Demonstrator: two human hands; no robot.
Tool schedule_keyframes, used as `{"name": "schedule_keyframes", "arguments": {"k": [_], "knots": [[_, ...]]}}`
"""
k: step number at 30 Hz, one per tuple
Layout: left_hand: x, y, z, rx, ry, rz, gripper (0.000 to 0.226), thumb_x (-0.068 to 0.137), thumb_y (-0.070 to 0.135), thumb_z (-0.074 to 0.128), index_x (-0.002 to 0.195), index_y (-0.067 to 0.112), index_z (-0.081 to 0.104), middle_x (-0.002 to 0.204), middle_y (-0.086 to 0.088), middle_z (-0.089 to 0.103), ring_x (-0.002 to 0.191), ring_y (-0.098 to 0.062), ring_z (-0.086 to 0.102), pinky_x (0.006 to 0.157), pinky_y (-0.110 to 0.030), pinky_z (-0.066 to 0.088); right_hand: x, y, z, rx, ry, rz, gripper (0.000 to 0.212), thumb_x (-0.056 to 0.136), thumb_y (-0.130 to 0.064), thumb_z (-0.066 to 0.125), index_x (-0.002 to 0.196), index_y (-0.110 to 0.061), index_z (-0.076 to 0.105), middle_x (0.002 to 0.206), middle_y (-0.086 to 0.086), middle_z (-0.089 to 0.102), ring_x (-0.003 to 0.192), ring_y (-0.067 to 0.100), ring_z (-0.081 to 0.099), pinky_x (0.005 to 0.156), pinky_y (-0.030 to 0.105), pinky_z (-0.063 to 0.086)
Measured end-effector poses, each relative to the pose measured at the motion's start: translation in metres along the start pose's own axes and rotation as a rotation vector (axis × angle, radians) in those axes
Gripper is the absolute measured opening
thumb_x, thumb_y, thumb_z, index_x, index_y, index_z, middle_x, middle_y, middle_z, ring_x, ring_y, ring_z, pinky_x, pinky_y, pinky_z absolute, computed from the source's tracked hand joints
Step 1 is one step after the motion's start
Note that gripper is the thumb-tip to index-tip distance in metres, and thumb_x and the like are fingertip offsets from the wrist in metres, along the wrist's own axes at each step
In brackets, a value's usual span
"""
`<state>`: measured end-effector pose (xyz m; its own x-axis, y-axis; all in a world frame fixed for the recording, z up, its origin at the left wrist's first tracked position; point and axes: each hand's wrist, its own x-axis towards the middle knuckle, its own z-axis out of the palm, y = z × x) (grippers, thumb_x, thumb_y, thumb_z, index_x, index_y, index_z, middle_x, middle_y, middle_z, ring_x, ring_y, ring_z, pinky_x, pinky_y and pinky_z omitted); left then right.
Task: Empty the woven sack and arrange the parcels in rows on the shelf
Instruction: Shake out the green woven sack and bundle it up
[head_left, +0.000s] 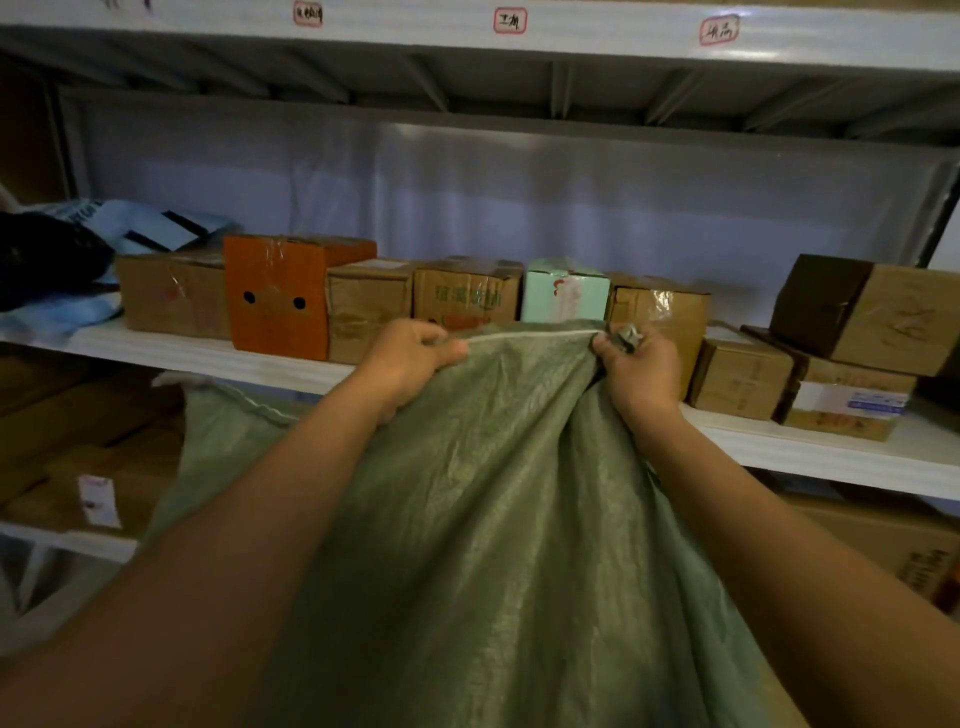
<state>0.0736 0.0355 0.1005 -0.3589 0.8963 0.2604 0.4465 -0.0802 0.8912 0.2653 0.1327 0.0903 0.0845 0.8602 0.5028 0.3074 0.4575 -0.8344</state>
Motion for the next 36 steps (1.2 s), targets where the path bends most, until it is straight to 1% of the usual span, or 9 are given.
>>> {"name": "schedule_keyframes", "arguments": {"k": [5,9,11,13,16,21,26,31,36], "knots": [[-0.005,-0.024,0.011,-0.058,-0.016,-0.229,0.019,0.088,0.02,0.064,0.101,0.007,0.068,0.097,-0.012,0.07,0.086,-0.025,0.064,0.085,-0.035,0.051,-0.016,0.013,0.013,0.111,-0.249,0.168,0.029,0.089,-0.024,0.064,0.115,-0.012,0.058,0.11,0.006,0.063,0.088,0.016,0.057,0.085,0.031,0.046],[-0.001,0.0,0.02,-0.154,-0.053,-0.148,0.014,0.086,0.015,0.065,0.097,0.007,0.066,0.09,-0.006,0.066,0.091,-0.024,0.063,0.089,-0.038,0.051,-0.035,0.002,0.036,0.181,-0.606,0.184,0.075,0.073,-0.041,0.077,0.135,-0.018,0.042,0.12,-0.001,0.056,0.105,0.016,0.057,0.094,0.031,0.045],[0.001,0.007,0.024,-0.204,-0.078,-0.085,0.023,0.083,0.009,0.068,0.104,0.0,0.067,0.083,-0.005,0.065,0.082,-0.021,0.063,0.082,-0.032,0.052,-0.05,0.002,0.052,0.141,-0.719,0.128,0.066,0.068,-0.033,0.083,0.124,-0.018,0.053,0.111,-0.004,0.064,0.097,0.008,0.063,0.088,0.026,0.048],[0.0,0.007,0.02,-0.148,-0.082,-0.025,0.026,0.081,0.009,0.071,0.104,-0.002,0.067,0.077,-0.003,0.063,0.07,-0.013,0.059,0.069,-0.023,0.05,-0.058,0.003,0.06,0.157,-0.708,0.064,0.027,0.075,-0.019,0.079,0.098,-0.02,0.065,0.089,-0.01,0.068,0.074,-0.006,0.065,0.072,0.015,0.05],[-0.001,-0.011,-0.003,0.089,-0.114,0.014,0.03,0.077,0.021,0.075,0.103,0.012,0.064,0.088,0.003,0.062,0.081,-0.012,0.058,0.074,-0.025,0.048,-0.051,0.006,0.051,0.115,-0.721,-0.002,0.014,0.081,-0.014,0.072,0.094,-0.02,0.067,0.083,-0.01,0.067,0.066,-0.009,0.063,0.063,0.005,0.047],[-0.007,-0.069,-0.046,0.572,-0.356,-0.125,0.043,0.08,0.031,0.071,0.119,0.019,0.06,0.12,-0.002,0.06,0.11,-0.02,0.055,0.095,-0.034,0.043,-0.035,0.013,0.028,0.208,-0.756,0.176,0.024,0.074,-0.017,0.074,0.098,-0.017,0.067,0.1,0.008,0.07,0.094,0.027,0.066,0.092,0.041,0.052],[-0.008,-0.088,-0.065,0.828,-0.179,-0.205,0.018,0.089,0.032,0.057,0.101,0.023,0.066,0.108,-0.005,0.062,0.108,-0.026,0.052,0.106,-0.053,0.029,-0.029,0.018,0.023,0.377,-0.583,0.293,0.013,0.082,-0.017,0.067,0.094,-0.015,0.064,0.099,0.011,0.068,0.087,0.026,0.065,0.085,0.041,0.053],[-0.006,-0.075,-0.071,0.781,-0.038,-0.228,0.031,0.092,0.032,0.054,0.106,0.007,0.064,0.102,-0.012,0.063,0.092,-0.026,0.059,0.085,-0.037,0.05,-0.022,0.018,0.027,0.213,-0.305,0.247,0.011,0.086,-0.018,0.068,0.093,-0.013,0.063,0.103,0.01,0.066,0.094,0.027,0.063,0.089,0.039,0.051],[-0.01,-0.047,-0.053,0.386,-0.066,-0.314,0.023,0.092,0.025,0.056,0.084,0.004,0.058,0.09,-0.014,0.062,0.078,-0.026,0.058,0.071,-0.031,0.047,-0.035,0.018,0.04,0.003,-0.368,0.112,0.028,0.088,-0.012,0.065,0.116,-0.008,0.06,0.104,0.004,0.061,0.096,0.022,0.058,0.09,0.035,0.048]]}}
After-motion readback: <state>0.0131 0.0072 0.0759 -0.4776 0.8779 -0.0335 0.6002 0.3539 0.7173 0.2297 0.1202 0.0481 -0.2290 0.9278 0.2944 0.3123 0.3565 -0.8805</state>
